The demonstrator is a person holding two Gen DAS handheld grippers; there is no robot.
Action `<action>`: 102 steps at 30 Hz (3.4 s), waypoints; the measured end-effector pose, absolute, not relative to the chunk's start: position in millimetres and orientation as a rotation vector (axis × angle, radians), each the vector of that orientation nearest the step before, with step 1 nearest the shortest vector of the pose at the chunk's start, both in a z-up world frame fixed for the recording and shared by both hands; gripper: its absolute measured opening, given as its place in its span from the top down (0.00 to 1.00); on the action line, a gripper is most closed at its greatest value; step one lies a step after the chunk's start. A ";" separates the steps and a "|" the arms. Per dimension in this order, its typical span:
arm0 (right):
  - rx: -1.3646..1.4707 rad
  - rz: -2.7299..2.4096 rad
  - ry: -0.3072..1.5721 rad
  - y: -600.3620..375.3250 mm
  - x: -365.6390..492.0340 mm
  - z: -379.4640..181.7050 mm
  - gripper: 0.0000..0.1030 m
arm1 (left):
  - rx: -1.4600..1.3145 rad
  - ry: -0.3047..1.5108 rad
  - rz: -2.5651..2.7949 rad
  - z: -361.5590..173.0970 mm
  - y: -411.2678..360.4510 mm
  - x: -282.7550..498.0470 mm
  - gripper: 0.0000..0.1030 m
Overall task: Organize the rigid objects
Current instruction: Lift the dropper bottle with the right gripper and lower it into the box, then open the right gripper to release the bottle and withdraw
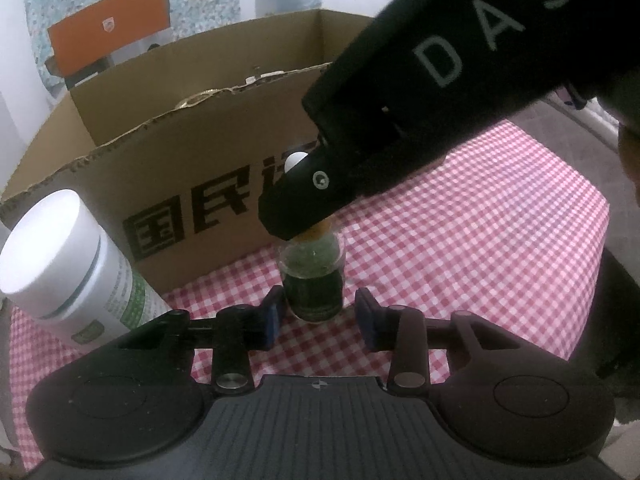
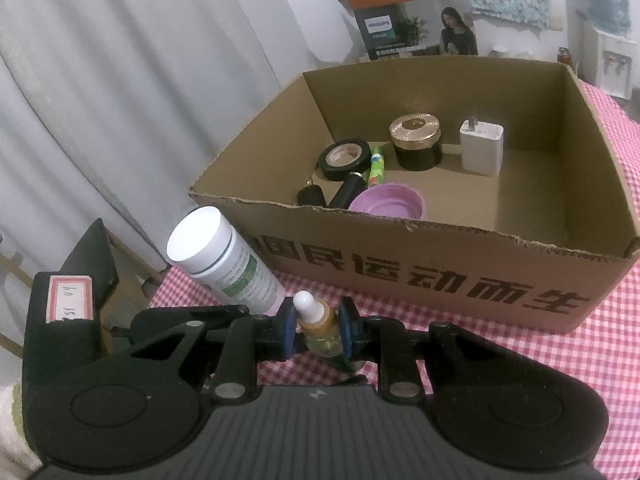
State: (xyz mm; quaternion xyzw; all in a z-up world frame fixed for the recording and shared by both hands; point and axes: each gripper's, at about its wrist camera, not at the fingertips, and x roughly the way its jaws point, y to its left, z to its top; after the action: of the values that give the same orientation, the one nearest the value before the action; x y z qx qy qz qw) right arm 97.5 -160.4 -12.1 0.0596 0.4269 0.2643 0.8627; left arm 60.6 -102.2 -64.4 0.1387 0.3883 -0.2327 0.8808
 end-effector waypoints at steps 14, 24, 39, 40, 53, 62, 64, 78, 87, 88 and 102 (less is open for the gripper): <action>0.129 0.554 0.891 -160.1 97.9 -12.8 0.76 | 0.257 0.823 -0.470 -64.8 -102.0 71.8 0.70; 0.131 0.537 0.872 -164.1 95.4 -9.8 0.78 | 0.259 0.815 -0.470 -61.0 -101.8 66.2 0.70; 0.067 0.607 0.643 -175.7 62.1 83.5 0.79 | 0.221 0.645 -0.456 41.8 -104.5 43.2 0.70; 0.065 0.612 0.629 -177.4 66.0 91.7 0.79 | 0.206 0.645 -0.459 47.6 -104.6 48.3 0.70; 0.079 0.582 0.757 -188.9 196.2 94.7 0.79 | 0.040 0.869 -0.432 27.6 -122.7 179.6 0.70; 0.130 0.556 0.886 -199.7 260.4 45.7 0.79 | -0.005 1.041 -0.392 -3.3 -124.0 226.7 0.70; 0.133 0.555 0.893 -201.8 265.7 42.5 0.79 | -0.004 1.049 -0.383 -4.3 -124.6 227.4 0.70; 0.112 0.560 0.893 -205.1 268.2 36.7 0.88 | -0.009 1.065 -0.377 -9.4 -125.3 237.5 0.65; 0.165 0.542 0.854 -220.7 240.7 56.2 0.85 | 0.008 0.976 -0.388 18.5 -124.1 200.6 0.44; 0.177 0.543 0.842 -223.6 233.2 60.9 0.85 | 0.010 0.960 -0.396 23.4 -123.8 192.5 0.42; 0.324 0.608 0.656 -240.0 80.4 85.1 0.33 | 0.062 0.746 -0.413 65.1 -58.1 54.8 0.24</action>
State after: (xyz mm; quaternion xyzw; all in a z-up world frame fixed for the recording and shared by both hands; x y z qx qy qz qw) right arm 80.4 -240.0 85.1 0.1557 0.3159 0.2929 0.8889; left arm 54.8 -58.1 65.1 0.0303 0.3619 -0.2004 0.9099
